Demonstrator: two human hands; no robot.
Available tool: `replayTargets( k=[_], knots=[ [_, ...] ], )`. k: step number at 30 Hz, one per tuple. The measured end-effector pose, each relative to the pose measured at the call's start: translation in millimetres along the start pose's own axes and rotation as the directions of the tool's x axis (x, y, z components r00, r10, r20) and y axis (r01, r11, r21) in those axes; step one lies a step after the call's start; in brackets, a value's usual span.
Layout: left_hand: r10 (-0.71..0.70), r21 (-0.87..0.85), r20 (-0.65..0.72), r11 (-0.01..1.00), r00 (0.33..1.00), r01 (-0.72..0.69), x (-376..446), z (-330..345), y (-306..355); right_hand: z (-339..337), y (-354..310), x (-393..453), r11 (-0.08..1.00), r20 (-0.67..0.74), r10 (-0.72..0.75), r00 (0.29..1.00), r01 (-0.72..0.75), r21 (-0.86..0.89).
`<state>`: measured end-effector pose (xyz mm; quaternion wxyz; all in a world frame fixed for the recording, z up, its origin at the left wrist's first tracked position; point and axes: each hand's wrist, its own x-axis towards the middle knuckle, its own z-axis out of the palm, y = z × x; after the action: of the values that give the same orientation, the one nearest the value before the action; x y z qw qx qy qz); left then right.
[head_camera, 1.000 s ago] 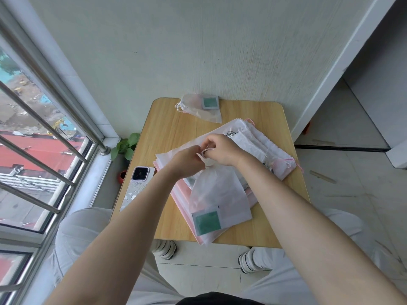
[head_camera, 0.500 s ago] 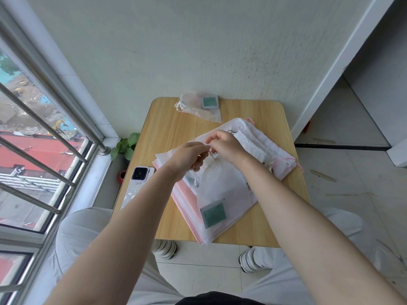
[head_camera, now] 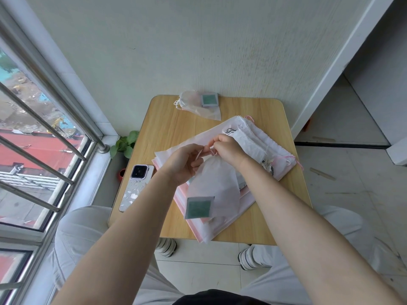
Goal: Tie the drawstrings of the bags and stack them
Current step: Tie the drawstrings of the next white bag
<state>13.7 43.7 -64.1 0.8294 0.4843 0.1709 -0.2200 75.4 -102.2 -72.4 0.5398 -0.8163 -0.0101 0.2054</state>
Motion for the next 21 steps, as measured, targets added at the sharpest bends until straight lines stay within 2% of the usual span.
replayTargets(
  k=[4,6,10,14,16,18,19,21],
  knots=[
    [0.019,-0.093,-0.007,0.996,1.0,-0.019,1,-1,-3,-2,0,1,0.999,-0.001,0.009,1.0,-0.009,0.047],
    [0.022,-0.083,-0.011,0.996,1.0,-0.023,3,-2,-2,-1,1,0,1.0,0.016,0.01,1.0,-0.011,0.026],
    [0.031,0.193,-0.099,0.981,0.995,-0.012,6,-1,-1,-2,0,-3,0.997,0.036,0.031,0.999,-0.033,0.071],
    [0.124,0.495,-0.226,0.869,0.966,0.004,6,2,-1,-1,-9,-3,0.96,-0.012,0.053,0.999,-0.048,0.276],
    [0.156,0.573,-0.264,0.819,0.952,0.025,6,5,-1,-1,-18,-2,0.889,-0.022,0.07,0.997,-0.052,0.456],
    [0.176,0.617,-0.273,0.787,0.946,0.031,8,7,-1,-3,-27,-3,0.764,0.016,0.074,0.997,-0.066,0.642],
    [0.18,0.646,-0.267,0.762,0.947,0.038,8,8,-1,-3,-32,-4,0.714,0.035,0.066,0.997,-0.072,0.696],
    [0.166,0.711,-0.231,0.701,0.959,0.05,10,11,-1,-3,-41,-5,0.688,0.06,0.049,0.997,-0.077,0.722]
  ],
)
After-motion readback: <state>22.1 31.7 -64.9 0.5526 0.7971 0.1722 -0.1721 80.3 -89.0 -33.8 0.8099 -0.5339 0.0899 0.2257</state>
